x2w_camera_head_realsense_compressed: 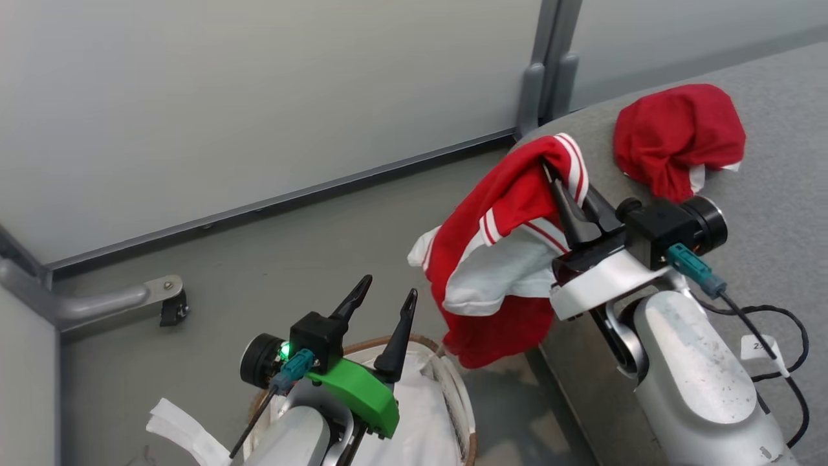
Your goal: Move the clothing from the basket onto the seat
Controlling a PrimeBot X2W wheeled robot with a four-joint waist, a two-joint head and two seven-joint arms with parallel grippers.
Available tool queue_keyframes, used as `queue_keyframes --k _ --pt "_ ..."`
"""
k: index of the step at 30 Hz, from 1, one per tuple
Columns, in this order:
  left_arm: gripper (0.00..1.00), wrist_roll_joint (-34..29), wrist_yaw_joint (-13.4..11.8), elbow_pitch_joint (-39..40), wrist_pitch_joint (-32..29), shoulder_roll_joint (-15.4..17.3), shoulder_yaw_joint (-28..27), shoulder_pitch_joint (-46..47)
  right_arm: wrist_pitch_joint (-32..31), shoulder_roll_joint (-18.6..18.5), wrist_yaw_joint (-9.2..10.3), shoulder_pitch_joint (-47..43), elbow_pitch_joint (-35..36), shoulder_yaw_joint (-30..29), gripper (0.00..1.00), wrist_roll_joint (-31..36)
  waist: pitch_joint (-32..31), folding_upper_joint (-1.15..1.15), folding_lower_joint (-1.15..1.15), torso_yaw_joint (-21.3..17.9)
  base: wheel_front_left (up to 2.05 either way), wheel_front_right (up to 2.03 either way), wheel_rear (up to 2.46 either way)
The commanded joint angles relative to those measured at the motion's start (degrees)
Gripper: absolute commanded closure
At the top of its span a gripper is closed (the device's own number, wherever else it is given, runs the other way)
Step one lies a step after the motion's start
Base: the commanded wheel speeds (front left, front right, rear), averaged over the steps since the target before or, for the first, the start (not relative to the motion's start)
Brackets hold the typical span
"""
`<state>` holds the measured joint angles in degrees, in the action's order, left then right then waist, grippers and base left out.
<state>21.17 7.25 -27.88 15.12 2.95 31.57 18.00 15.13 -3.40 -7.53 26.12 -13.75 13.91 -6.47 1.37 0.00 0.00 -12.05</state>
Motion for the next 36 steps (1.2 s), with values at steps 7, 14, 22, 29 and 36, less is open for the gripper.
queue_keyframes --k 7,14,22,29,36 --pt "0.0 1.08 0.29 1.73 0.04 0.09 2.26 -0.11 0.03 -2.7 0.08 1.33 0.69 -2.63 1.0 0.98 1.84 0.0 0.0 -9.05 0.0 0.0 0.0" --pt "0.0 1.46 0.32 2.82 0.04 0.09 4.02 0.55 0.03 -4.43 0.08 2.01 0.51 -4.48 1.0 0.92 2.84 0.0 0.0 -10.52 0.0 0.0 0.0" --pt "0.0 0.31 0.3 3.11 0.04 0.07 5.29 1.82 0.03 -7.34 0.08 7.49 -2.03 -5.98 1.0 2.22 5.95 0.0 0.0 -7.48 0.0 0.0 0.0" --pt "0.0 -1.42 0.31 2.84 0.04 0.13 4.67 3.46 0.02 -11.73 0.08 20.91 -7.58 -7.89 1.0 0.65 11.22 0.0 0.0 -3.56 0.0 0.0 0.0" --pt "0.0 -3.47 0.32 4.23 0.04 1.82 4.08 6.5 0.02 -20.83 0.08 38.28 -15.69 -9.9 1.0 1.48 18.3 0.0 0.0 -0.96 0.0 0.0 0.0"
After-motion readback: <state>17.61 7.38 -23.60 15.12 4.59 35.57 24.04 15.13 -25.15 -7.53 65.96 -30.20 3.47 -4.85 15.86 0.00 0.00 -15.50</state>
